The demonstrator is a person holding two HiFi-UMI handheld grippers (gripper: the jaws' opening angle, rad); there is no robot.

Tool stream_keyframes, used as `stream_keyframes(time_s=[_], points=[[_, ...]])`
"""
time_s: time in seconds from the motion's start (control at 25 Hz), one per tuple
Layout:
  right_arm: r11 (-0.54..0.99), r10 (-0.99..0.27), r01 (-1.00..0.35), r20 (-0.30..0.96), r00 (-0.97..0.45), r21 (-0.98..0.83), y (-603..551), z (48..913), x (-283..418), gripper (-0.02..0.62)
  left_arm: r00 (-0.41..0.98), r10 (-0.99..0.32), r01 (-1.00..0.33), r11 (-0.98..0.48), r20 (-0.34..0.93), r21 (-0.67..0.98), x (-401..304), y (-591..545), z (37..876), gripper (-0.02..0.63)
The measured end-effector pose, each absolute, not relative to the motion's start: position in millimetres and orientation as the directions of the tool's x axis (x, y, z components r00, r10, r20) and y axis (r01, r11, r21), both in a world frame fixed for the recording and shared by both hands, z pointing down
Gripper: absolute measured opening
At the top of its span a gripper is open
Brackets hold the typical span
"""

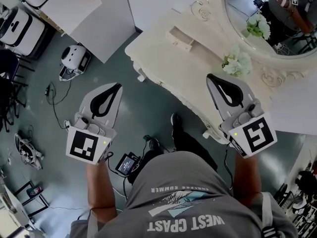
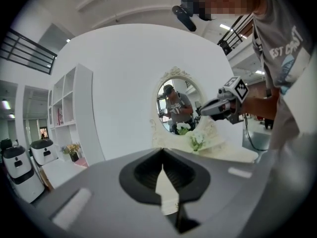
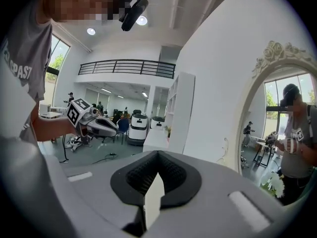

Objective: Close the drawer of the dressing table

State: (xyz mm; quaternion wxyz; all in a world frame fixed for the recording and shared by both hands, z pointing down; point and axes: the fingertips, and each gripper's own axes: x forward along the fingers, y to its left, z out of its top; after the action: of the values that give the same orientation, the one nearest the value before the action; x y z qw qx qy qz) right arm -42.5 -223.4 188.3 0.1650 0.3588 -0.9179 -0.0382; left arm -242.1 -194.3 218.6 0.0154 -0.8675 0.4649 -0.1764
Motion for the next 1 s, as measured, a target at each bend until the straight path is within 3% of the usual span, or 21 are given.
stream_keyframes(time_s=[1.0], points=[[0.725, -0.653, -0.686, 0.376, -0.658, 0.058, -305, 275, -8, 0.002, 0.582, -0.721, -0.739, -0.662, 0.376, -0.127, -187, -331, 308, 0.003]])
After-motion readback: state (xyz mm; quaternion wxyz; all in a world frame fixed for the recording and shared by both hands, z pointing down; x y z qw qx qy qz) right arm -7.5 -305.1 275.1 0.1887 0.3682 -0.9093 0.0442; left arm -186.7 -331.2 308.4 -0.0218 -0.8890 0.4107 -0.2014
